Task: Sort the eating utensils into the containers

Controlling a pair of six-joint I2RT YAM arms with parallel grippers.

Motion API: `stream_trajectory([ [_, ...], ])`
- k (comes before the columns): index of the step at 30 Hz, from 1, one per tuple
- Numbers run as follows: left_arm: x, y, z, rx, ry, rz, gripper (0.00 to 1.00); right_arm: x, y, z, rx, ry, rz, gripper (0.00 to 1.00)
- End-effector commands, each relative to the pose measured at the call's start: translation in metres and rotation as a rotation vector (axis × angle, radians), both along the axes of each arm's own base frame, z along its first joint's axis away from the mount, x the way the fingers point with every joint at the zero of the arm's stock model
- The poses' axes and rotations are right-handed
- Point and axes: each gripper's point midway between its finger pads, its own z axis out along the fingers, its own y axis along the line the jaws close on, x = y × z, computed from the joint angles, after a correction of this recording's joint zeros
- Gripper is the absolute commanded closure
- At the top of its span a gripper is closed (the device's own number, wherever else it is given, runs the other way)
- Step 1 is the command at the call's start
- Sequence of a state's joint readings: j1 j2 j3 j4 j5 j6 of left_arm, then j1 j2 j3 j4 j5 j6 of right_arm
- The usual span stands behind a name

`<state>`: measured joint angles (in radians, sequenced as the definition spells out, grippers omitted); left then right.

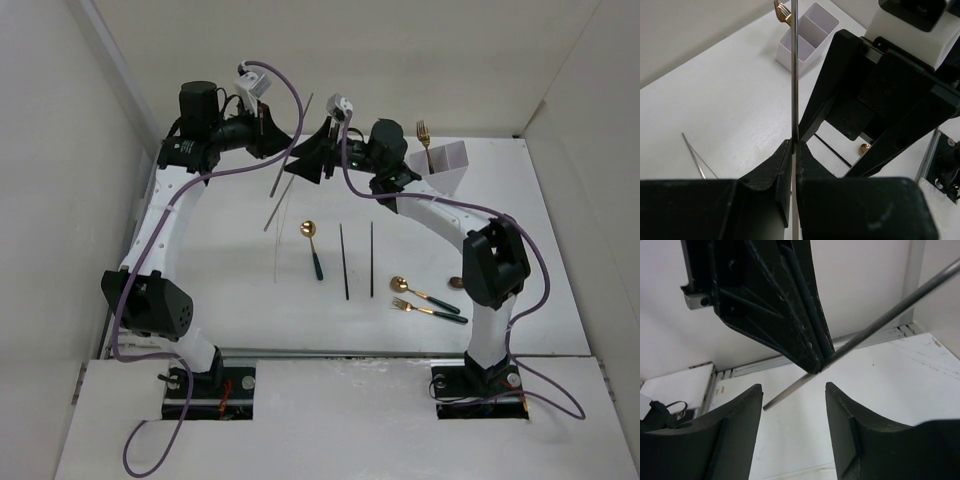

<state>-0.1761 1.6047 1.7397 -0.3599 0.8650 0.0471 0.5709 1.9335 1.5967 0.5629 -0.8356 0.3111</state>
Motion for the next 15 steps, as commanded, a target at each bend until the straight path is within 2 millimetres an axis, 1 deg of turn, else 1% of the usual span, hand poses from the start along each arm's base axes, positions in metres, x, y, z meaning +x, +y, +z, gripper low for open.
stream_trajectory([
  [1,-0.0243,-0.009,0.0513,-0.052,-0.127,-0.059,1.0,-0.0074,-0.0021,0.0449,0.106,-0.064,0.001,0.43],
  [2,-0.0243,-0.009,0.0513,-0.052,-0.127,-0.059,1.0,-0.0082,-0.0023,0.0471,0.114,-0.064,0.004,0.43],
  [3,-0.0243,-0.009,0.0513,-0.052,-0.127,-0.059,1.0,-0.0069,-0.001,0.0444,0.119,-0.054,0.007,0.45],
  [4,-0.0266,-0.0086,0.05,-0.051,-0.124,-0.059,1.0,-0.0089,-0.0014,0.0489,0.136,-0.045,0.015,0.45],
  [5,-0.0263,-0.0087,0.0464,-0.05,-0.115,-0.059,1.0,-0.0096,-0.0014,0.0543,0.164,-0.072,0.02,0.47],
  [6,-0.0263,-0.0087,0.0464,-0.05,-0.115,-0.059,1.0,-0.0108,-0.0018,0.0531,0.172,-0.07,0.024,0.52],
  [8,-0.0255,-0.0092,0.0449,-0.057,-0.106,-0.056,1.0,-0.0089,-0.0015,0.0499,0.184,-0.071,0.018,0.57],
  [9,-0.0251,-0.0095,0.0466,-0.063,-0.107,-0.055,1.0,-0.0081,-0.002,0.0523,0.195,-0.067,0.012,0.61],
  [10,-0.0265,-0.0103,0.0469,-0.066,-0.107,-0.063,1.0,-0.006,-0.0006,0.0475,0.19,-0.059,0.011,0.69],
  [12,-0.0298,-0.0101,0.0505,-0.076,-0.1,-0.06,1.0,-0.0071,-0.001,0.05,0.199,-0.059,0.015,0.79],
  [13,-0.0289,-0.0103,0.0485,-0.076,-0.1,-0.06,1.0,-0.0062,-0.0015,0.0488,0.205,-0.061,0.007,0.89],
  [14,-0.0293,-0.0106,0.0486,-0.082,-0.09,-0.058,1.0,-0.0066,-0.0019,0.0504,0.21,-0.069,0.008,0.93],
  [15,-0.0323,-0.0147,0.0441,-0.083,-0.077,-0.076,1.0,-0.0061,-0.0031,0.0507,0.225,-0.082,-0.002,0.97],
])
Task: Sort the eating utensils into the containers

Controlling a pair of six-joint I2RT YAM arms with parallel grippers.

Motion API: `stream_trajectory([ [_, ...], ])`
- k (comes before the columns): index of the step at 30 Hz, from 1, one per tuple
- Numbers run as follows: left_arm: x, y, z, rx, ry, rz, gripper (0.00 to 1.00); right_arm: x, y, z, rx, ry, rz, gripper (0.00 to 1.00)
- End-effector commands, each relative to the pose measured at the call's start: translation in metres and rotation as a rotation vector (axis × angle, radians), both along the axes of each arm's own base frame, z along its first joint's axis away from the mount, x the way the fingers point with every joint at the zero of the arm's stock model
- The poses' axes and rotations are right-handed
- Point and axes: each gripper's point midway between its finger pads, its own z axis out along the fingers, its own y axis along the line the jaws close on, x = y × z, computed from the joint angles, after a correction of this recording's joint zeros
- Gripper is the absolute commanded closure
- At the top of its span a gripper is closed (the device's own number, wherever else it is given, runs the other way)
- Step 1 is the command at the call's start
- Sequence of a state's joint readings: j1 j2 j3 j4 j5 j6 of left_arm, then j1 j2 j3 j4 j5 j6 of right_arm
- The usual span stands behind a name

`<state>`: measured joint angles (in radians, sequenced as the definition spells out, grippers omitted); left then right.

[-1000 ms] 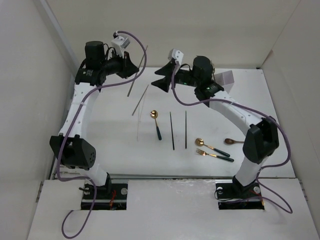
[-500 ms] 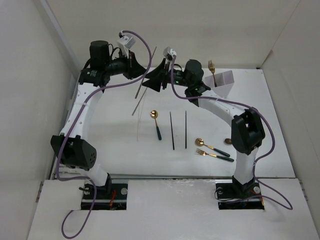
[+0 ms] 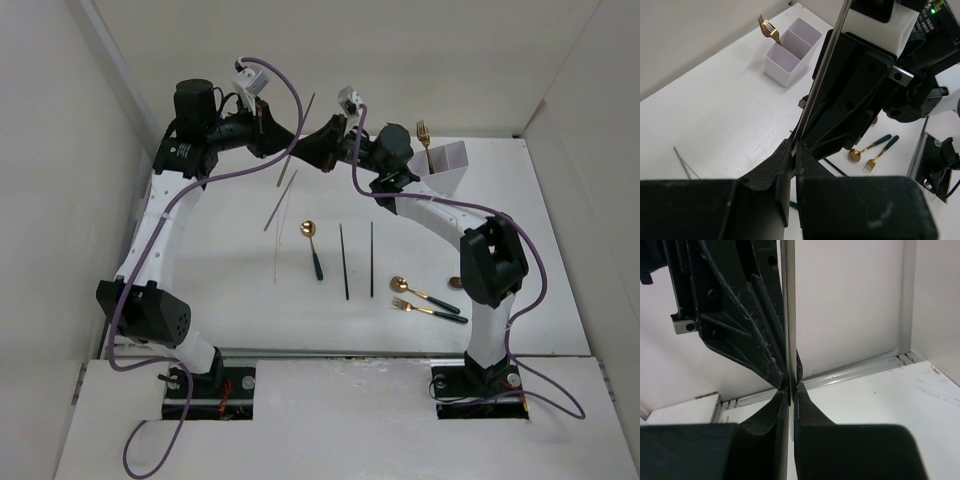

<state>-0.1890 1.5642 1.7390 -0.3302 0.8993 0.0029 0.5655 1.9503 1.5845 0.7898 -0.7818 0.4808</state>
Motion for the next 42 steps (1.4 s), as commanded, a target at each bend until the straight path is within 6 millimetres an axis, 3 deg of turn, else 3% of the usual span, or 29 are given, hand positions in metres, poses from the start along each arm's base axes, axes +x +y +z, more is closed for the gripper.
stream_trajectory([
  [1,-0.018,-0.006,0.019,-0.037,-0.043,-0.039,1.0,-0.008,-0.001,0.02,0.091,-0.084,-0.002,1.0],
  [5,-0.021,-0.008,0.007,-0.05,0.003,-0.043,1.0,-0.005,-0.009,0.022,0.114,-0.101,-0.03,1.0],
  [6,-0.02,-0.008,0.009,-0.057,0.004,-0.041,0.91,-0.001,-0.012,0.021,0.108,-0.094,-0.039,1.0],
  [7,-0.021,-0.008,0.009,-0.062,0.013,-0.039,0.62,-0.002,-0.012,0.02,0.098,-0.078,-0.04,1.0],
  [8,-0.02,-0.009,0.011,-0.07,0.013,-0.037,0.23,0.01,-0.021,0.014,0.086,-0.054,-0.071,1.0],
  [9,-0.019,-0.008,0.011,-0.067,0.013,-0.027,0.0,0.017,-0.028,0.013,0.077,-0.051,-0.102,1.0],
  [11,-0.014,-0.006,0.01,-0.062,0.011,0.0,0.0,0.033,-0.046,0.002,0.02,-0.037,-0.178,1.0],
  [12,-0.01,-0.002,0.006,-0.05,0.023,0.039,0.0,0.052,-0.069,-0.006,0.0,-0.021,-0.26,1.0],
  [14,-0.003,0.006,0.003,-0.007,0.01,0.097,0.0,0.072,-0.102,-0.01,-0.071,-0.023,-0.382,1.0],
  [15,0.01,0.017,-0.003,0.023,0.016,0.197,0.0,0.097,-0.138,-0.014,-0.101,-0.008,-0.509,1.0],
  [17,0.023,0.031,-0.013,0.058,0.027,0.307,0.0,0.118,-0.182,-0.013,-0.213,-0.075,-0.675,1.0],
  [18,0.034,0.047,-0.022,0.09,0.041,0.402,0.0,0.132,-0.21,-0.033,-0.298,-0.021,-0.791,1.0],
  [19,0.039,0.053,-0.027,0.102,0.039,0.442,0.0,0.143,-0.241,-0.029,-0.334,-0.042,-0.884,1.0],
  [21,0.047,0.073,-0.038,0.123,0.049,0.524,0.0,0.15,-0.282,-0.029,-0.408,-0.087,-1.0,1.0],
  [22,0.049,0.078,-0.035,0.125,0.031,0.556,0.0,0.159,-0.319,-0.029,-0.426,-0.078,-1.104,1.0],
  [24,0.053,0.091,-0.036,0.122,0.031,0.621,0.0,0.164,-0.353,-0.038,-0.506,-0.098,-1.187,1.0],
  [26,0.062,0.104,-0.053,0.107,0.076,0.73,0.0,0.169,-0.388,-0.048,-0.574,-0.086,-1.286,1.0],
  [28,0.061,0.116,-0.066,0.093,0.128,0.78,0.0,0.175,-0.4,-0.064,-0.616,-0.076,-1.298,1.0],
  [30,0.058,0.112,-0.076,0.093,0.144,0.725,0.0,0.178,-0.409,-0.064,-0.615,-0.075,-1.299,1.0],
  [31,0.055,0.11,-0.088,0.111,0.16,0.706,0.0,0.182,-0.41,-0.077,-0.643,-0.068,-1.292,1.0],
  [33,0.053,0.11,-0.099,0.148,0.158,0.683,0.0,0.186,-0.429,-0.08,-0.66,-0.057,-1.339,1.0],
  [38,0.058,0.128,-0.142,0.311,0.176,0.708,0.0,0.195,-0.438,-0.106,-0.679,-0.025,-1.293,1.0],
  [42,0.055,0.135,-0.161,0.443,0.179,0.656,0.01,0.199,-0.436,-0.126,-0.674,0.015,-1.249,1.0],
])
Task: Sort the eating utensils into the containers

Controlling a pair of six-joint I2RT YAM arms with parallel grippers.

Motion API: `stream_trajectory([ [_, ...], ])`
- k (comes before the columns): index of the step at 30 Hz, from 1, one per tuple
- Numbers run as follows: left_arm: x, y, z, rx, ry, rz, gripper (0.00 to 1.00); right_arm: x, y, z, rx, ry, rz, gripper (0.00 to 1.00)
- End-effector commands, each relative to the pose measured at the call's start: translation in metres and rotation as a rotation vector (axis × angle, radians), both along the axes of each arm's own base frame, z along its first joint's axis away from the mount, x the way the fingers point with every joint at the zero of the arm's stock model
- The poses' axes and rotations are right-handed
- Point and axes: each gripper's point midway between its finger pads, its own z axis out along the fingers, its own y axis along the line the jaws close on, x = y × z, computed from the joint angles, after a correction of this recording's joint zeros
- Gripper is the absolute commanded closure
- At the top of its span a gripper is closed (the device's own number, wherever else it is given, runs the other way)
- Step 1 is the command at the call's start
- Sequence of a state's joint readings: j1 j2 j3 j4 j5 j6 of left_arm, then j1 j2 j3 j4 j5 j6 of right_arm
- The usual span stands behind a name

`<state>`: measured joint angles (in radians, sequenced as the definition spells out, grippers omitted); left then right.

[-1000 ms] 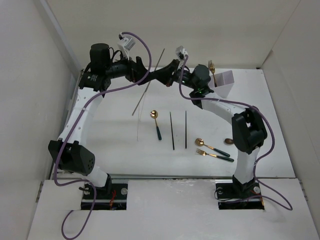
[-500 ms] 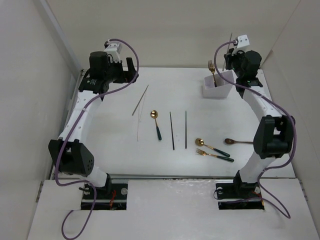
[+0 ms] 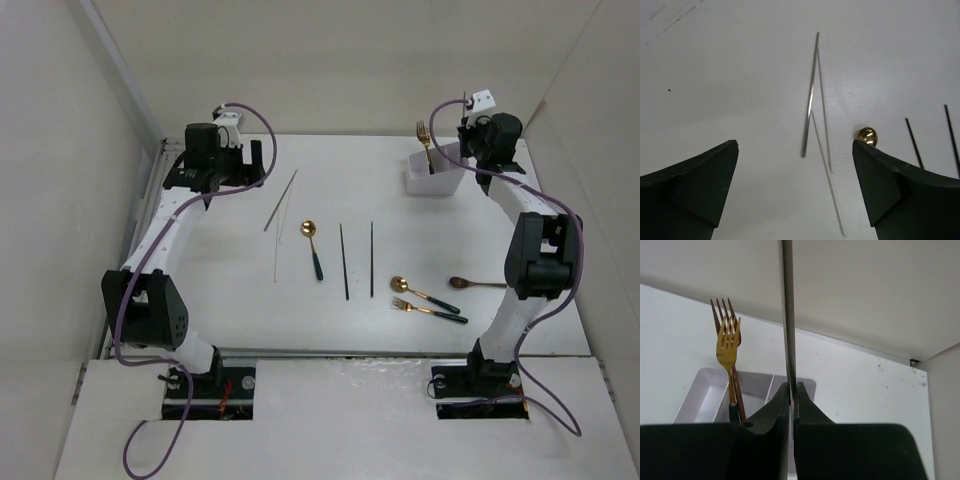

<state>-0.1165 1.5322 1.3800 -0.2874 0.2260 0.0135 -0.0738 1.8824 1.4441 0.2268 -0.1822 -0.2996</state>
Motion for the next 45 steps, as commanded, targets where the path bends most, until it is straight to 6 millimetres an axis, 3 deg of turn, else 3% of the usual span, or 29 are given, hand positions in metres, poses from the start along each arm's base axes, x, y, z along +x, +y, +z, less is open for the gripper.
stream_trajectory([
  [1,0.002,0.012,-0.013,0.12,0.018,-0.032,0.04,0.007,-0.001,0.015,0.012,-0.042,0.018,1.0],
  [6,0.002,0.013,-0.03,0.14,0.045,-0.044,0.05,0.007,-0.003,-0.012,0.049,0.038,-0.008,0.85],
  [8,0.003,0.011,-0.034,0.135,0.056,-0.052,0.05,0.007,-0.012,-0.013,0.075,0.041,-0.053,0.79],
  [10,0.002,0.012,-0.04,0.137,0.076,-0.053,0.05,0.007,-0.011,-0.013,0.087,0.042,-0.056,0.66],
  [14,0.003,0.01,-0.046,0.133,0.097,-0.062,0.07,0.004,-0.009,-0.012,0.099,0.044,-0.048,0.52],
  [19,0.0,0.002,-0.052,0.154,0.11,-0.088,0.19,-0.003,-0.007,0.013,0.12,0.003,-0.051,0.48],
  [21,0.0,-0.005,-0.057,0.191,0.106,-0.135,0.23,-0.008,-0.006,0.036,0.141,-0.035,-0.053,0.47],
  [23,-0.003,-0.016,-0.069,0.215,0.128,-0.194,0.25,-0.015,-0.001,0.041,0.153,-0.041,-0.034,0.45],
  [24,-0.003,-0.024,-0.084,0.23,0.158,-0.225,0.25,-0.02,0.0,0.058,0.164,-0.07,-0.034,0.45],
  [25,0.003,-0.025,-0.085,0.23,0.157,-0.225,0.24,-0.024,0.0,0.059,0.164,-0.072,-0.034,0.45],
  [26,0.01,-0.029,-0.091,0.252,0.157,-0.219,0.21,-0.027,0.014,0.059,0.165,-0.068,-0.01,0.44],
  [27,0.019,-0.029,-0.111,0.255,0.196,-0.201,0.21,-0.031,0.018,0.073,0.162,-0.094,-0.01,0.44],
  [28,0.037,-0.031,-0.105,0.247,0.161,-0.174,0.21,-0.035,0.024,0.071,0.162,-0.089,0.0,0.44],
  [32,0.083,-0.046,-0.114,0.209,0.117,-0.137,0.24,-0.049,0.058,0.083,0.161,-0.104,0.096,0.44],
  [33,0.096,-0.057,-0.116,0.199,0.095,-0.142,0.24,-0.053,0.06,0.085,0.162,-0.106,0.107,0.44],
  [34,0.097,-0.054,-0.127,0.212,0.113,-0.13,0.24,-0.053,0.06,0.085,0.162,-0.106,0.107,0.44],
  [35,0.107,-0.057,-0.122,0.232,0.083,-0.124,0.26,-0.057,0.063,0.086,0.164,-0.107,0.124,0.44],
  [37,0.119,-0.054,-0.133,0.283,0.089,-0.088,0.3,-0.059,0.064,0.092,0.165,-0.117,0.134,0.44],
  [41,0.121,-0.048,-0.147,0.324,0.118,-0.082,0.34,-0.061,0.064,0.096,0.145,-0.13,0.137,0.44],
  [45,0.11,-0.058,-0.165,0.296,0.156,-0.16,0.34,-0.063,0.063,0.101,0.134,-0.141,0.139,0.44],
])
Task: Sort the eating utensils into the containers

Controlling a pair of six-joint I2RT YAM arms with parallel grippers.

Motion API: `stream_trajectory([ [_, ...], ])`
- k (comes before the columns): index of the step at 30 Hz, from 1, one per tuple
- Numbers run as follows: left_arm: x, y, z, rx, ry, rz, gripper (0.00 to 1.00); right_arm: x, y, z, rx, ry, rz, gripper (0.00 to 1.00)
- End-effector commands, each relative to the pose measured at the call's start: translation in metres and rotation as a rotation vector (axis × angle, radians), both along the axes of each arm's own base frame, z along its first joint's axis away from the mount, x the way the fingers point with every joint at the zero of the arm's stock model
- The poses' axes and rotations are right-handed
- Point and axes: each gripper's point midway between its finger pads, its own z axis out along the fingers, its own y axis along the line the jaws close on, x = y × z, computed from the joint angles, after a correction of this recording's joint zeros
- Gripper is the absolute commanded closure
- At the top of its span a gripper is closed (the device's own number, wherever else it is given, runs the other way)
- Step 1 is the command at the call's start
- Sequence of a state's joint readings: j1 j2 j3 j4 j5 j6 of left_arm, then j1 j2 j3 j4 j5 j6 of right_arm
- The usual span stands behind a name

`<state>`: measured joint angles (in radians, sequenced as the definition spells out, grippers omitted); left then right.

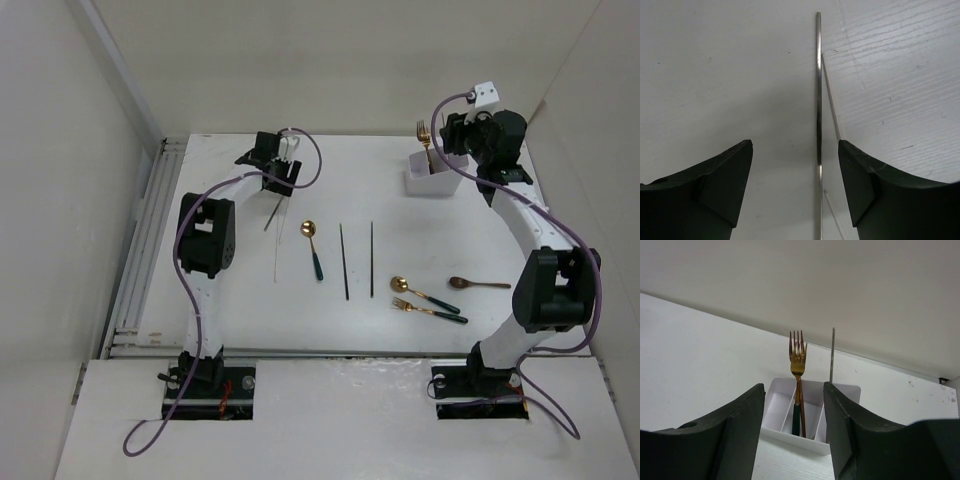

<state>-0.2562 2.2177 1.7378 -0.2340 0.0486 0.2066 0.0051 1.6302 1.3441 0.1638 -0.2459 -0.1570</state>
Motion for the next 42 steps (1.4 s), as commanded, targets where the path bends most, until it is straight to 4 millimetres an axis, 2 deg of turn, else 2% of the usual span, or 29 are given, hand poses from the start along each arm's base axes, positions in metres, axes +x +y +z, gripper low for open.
stream_trajectory([
  [1,0.005,-0.012,0.011,-0.013,-0.031,-0.044,0.34,-0.005,-0.001,0.03,-0.009,-0.079,0.005,0.44],
  [4,-0.002,-0.013,-0.009,0.019,0.029,-0.051,0.34,-0.007,-0.001,0.019,-0.018,-0.058,0.005,0.44],
  [6,-0.001,-0.005,-0.017,0.052,0.041,-0.012,0.34,-0.009,-0.001,0.023,-0.018,-0.067,0.005,0.44],
  [7,0.002,-0.003,-0.022,0.067,0.048,-0.001,0.44,-0.009,-0.001,0.024,-0.018,-0.067,0.005,0.44],
  [8,0.005,-0.002,-0.018,0.065,0.037,0.02,0.47,-0.009,-0.001,0.024,-0.018,-0.067,0.005,0.44],
  [10,0.004,0.0,-0.025,0.079,0.06,0.025,0.47,-0.008,-0.002,0.024,-0.027,-0.07,0.006,0.44],
  [12,0.003,-0.001,-0.021,0.075,0.073,0.019,0.57,-0.008,-0.002,0.024,-0.027,-0.07,0.006,0.44],
  [14,-0.006,-0.001,-0.028,0.083,0.12,0.0,0.64,-0.011,-0.002,0.029,-0.027,-0.08,0.006,0.44],
  [15,-0.01,-0.002,-0.029,0.082,0.136,-0.016,0.73,-0.011,-0.001,0.029,-0.035,-0.083,0.016,0.44],
  [17,-0.017,0.0,-0.033,0.086,0.168,-0.01,0.79,-0.013,-0.001,0.034,-0.035,-0.093,0.016,0.44],
  [19,-0.024,-0.002,-0.035,0.06,0.201,0.013,0.77,-0.015,-0.001,0.04,-0.044,-0.106,0.016,0.44],
  [20,-0.027,-0.005,-0.027,0.04,0.195,0.012,0.74,-0.016,-0.001,0.035,-0.054,-0.1,0.017,0.44],
  [27,-0.019,-0.011,-0.009,-0.05,0.138,-0.001,0.51,-0.016,0.001,0.035,-0.061,-0.103,0.036,0.43],
  [28,-0.016,-0.012,-0.001,-0.055,0.121,-0.002,0.47,-0.016,0.001,0.035,-0.061,-0.103,0.036,0.43],
  [31,-0.012,-0.007,0.023,-0.078,0.072,0.031,0.46,-0.017,0.003,0.035,-0.06,-0.103,0.049,0.43],
  [35,-0.009,0.003,0.038,-0.107,0.017,0.063,0.52,-0.017,0.003,0.031,-0.06,-0.094,0.049,0.43],
  [37,-0.012,0.002,0.041,-0.115,0.011,0.057,0.55,-0.017,0.003,0.031,-0.06,-0.094,0.049,0.43],
  [38,-0.01,0.001,0.049,-0.121,-0.012,0.055,0.55,-0.018,0.003,0.026,-0.06,-0.085,0.049,0.43],
  [42,-0.013,0.002,0.045,-0.124,-0.021,0.055,0.56,-0.018,0.003,0.026,-0.06,-0.085,0.049,0.43],
])
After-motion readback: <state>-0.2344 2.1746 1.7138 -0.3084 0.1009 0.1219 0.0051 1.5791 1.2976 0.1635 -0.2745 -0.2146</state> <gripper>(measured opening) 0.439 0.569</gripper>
